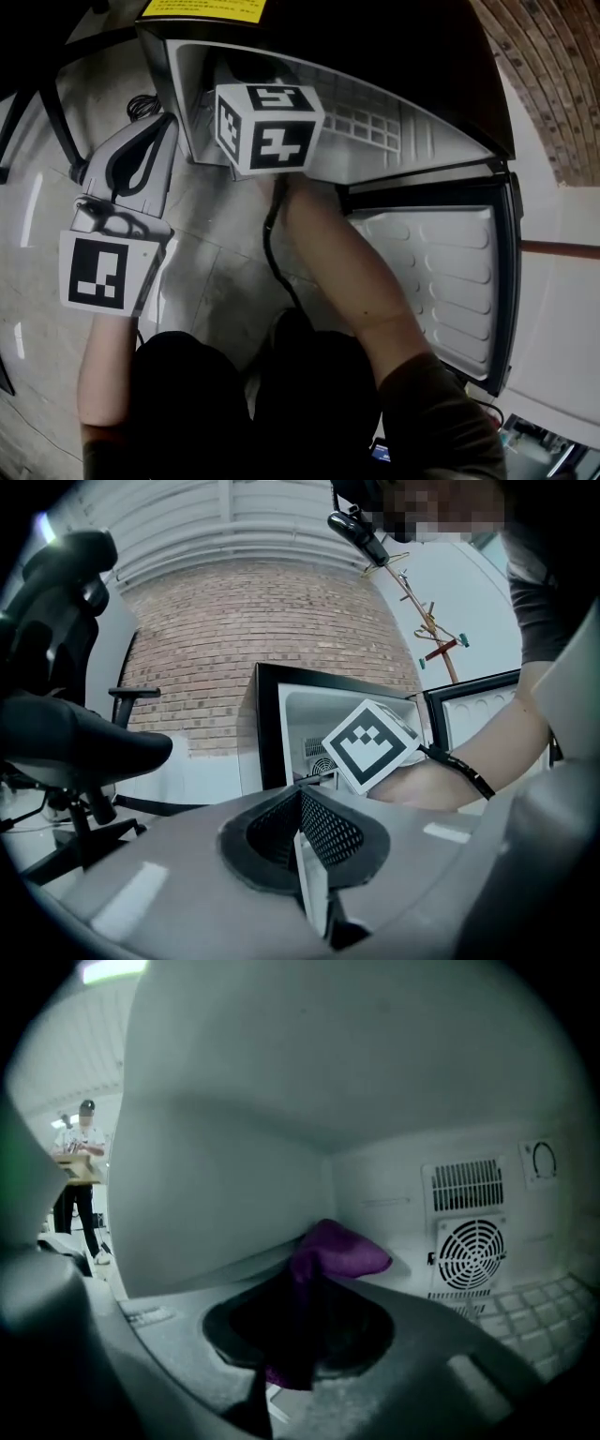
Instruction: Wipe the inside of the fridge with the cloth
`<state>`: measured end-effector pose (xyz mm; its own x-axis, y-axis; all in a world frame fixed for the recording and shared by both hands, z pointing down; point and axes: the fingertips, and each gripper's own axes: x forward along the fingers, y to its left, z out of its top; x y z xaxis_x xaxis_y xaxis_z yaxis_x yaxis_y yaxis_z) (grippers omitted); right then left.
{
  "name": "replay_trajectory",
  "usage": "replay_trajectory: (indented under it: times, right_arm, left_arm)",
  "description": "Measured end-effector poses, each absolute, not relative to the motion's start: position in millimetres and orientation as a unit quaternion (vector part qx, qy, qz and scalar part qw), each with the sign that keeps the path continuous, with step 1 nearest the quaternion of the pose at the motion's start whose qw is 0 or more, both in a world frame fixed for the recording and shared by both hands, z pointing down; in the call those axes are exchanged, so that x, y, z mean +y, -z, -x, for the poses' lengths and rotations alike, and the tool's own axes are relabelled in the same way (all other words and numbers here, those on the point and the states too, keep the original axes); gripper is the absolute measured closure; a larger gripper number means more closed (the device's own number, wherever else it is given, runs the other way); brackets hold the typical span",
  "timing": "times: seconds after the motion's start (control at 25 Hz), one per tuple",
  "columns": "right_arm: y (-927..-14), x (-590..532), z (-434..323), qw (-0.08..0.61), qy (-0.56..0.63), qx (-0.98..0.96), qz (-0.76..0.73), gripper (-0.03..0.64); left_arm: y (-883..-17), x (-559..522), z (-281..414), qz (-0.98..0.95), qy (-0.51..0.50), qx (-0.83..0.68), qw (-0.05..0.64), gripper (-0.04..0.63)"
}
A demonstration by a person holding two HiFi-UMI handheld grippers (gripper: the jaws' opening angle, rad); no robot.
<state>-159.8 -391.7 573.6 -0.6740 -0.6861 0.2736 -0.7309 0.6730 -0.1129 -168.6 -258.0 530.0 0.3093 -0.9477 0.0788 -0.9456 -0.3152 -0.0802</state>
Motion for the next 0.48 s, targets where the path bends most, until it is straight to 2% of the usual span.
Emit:
replay_trajectory:
  times: [0.16,0.36,0.48]
  right_arm:
    - [-583,-393,158,0.148,-0.115,-0.899,-0.395,0.56]
    - [-553,-377,140,0.135,-0.067,-0.908,-0.391,0.56]
    - [-557,-372,140,0.165,-0.045,-0.912,-0.372,0.56]
  left_arm:
    - [-536,-257,172,0.808,0.06,0.586,-0.001,0.577]
    - [-525,-253,176,0.805,0.048,0.591,0.001,0.577]
    - [-522,-254,167,0.814,0.051,0.579,0.004,0.578]
